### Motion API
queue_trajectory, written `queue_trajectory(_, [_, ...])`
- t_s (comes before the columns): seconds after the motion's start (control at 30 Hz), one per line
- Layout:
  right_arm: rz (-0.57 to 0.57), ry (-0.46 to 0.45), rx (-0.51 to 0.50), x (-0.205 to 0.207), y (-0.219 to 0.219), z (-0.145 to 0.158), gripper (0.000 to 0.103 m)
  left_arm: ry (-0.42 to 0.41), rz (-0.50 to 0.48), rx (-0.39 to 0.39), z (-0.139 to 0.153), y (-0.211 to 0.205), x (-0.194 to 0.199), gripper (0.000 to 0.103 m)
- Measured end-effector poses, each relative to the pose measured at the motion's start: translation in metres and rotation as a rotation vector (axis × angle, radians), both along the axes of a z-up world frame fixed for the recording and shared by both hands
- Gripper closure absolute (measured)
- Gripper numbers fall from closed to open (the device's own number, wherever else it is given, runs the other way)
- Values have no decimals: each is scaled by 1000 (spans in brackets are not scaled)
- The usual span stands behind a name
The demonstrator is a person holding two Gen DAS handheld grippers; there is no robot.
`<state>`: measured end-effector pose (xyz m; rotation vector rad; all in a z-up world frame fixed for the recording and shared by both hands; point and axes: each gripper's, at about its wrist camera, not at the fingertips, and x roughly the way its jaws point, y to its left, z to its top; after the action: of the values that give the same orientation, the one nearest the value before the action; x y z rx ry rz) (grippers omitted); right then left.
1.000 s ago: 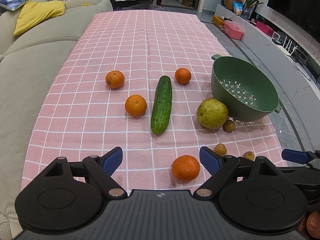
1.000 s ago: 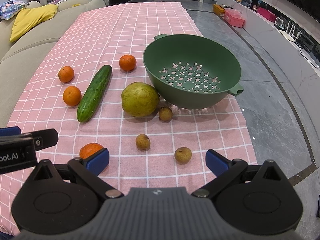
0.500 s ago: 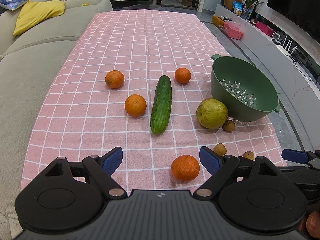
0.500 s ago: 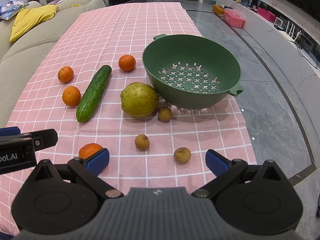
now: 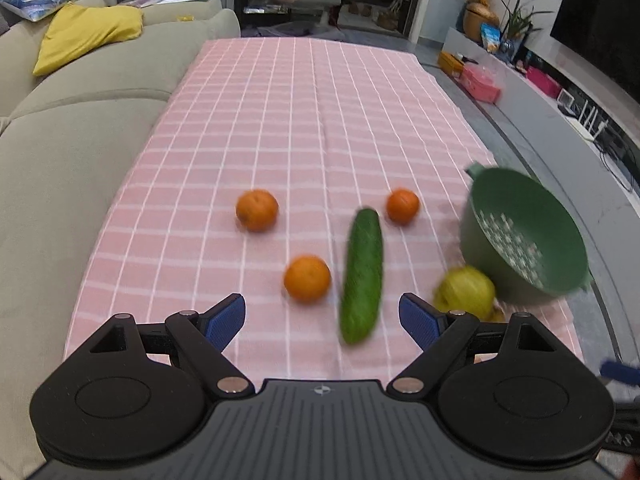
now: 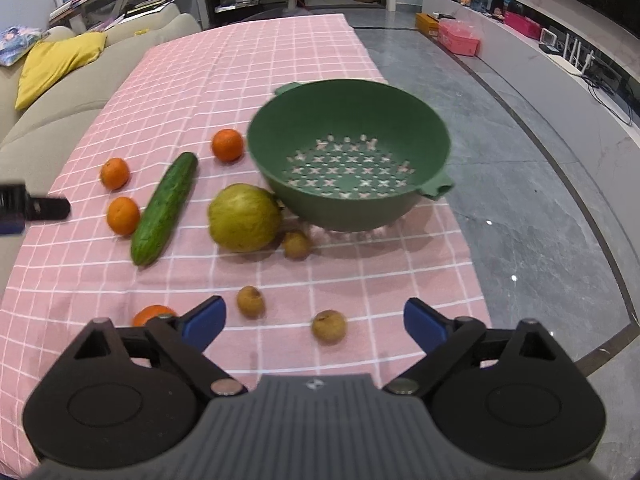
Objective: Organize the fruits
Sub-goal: 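Grasp an orange with the left tool while the right tool grasps a small brown fruit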
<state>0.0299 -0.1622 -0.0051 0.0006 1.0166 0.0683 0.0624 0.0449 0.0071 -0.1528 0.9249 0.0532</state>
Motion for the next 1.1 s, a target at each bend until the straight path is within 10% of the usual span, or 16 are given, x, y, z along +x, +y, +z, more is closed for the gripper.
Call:
queue_trajectory(0.27, [32, 68, -18, 7, -8, -29, 47, 7, 47, -21, -22, 28, 46, 2])
queue_trajectory(1.1, [43, 128, 5, 32, 4, -69, 65, 61, 84, -26, -99, 70, 119, 24])
